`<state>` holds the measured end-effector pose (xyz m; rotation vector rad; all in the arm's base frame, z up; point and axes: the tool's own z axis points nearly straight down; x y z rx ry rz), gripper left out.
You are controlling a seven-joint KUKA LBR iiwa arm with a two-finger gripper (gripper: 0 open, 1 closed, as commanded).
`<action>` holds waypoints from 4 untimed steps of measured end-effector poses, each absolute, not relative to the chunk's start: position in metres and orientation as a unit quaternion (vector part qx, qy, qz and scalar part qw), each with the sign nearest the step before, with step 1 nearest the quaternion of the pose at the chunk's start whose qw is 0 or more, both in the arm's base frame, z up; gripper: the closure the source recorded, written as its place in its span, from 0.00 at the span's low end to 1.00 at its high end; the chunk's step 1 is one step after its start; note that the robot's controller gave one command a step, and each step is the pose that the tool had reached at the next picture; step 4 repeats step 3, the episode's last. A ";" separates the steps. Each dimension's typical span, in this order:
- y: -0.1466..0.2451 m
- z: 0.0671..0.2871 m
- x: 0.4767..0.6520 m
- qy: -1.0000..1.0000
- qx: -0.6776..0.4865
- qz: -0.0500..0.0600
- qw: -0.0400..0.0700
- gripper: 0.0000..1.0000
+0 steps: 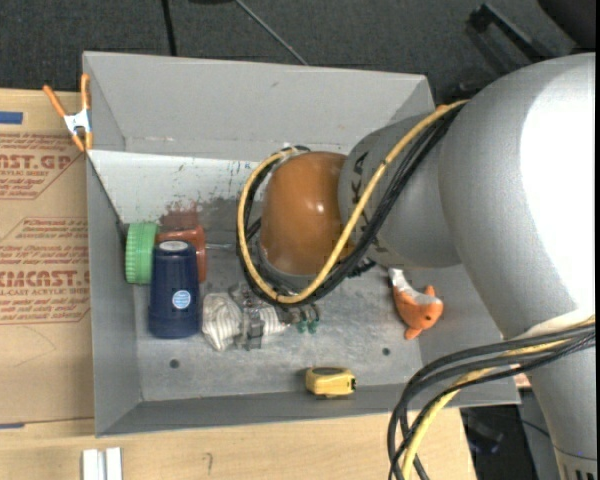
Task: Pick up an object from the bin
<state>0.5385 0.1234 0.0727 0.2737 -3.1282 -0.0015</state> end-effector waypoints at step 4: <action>0.120 0.224 0.568 -0.982 0.190 0.000 -0.003 1.00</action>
Offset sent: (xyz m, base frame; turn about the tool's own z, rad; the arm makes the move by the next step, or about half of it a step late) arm 0.0000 0.0000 0.0000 0.0000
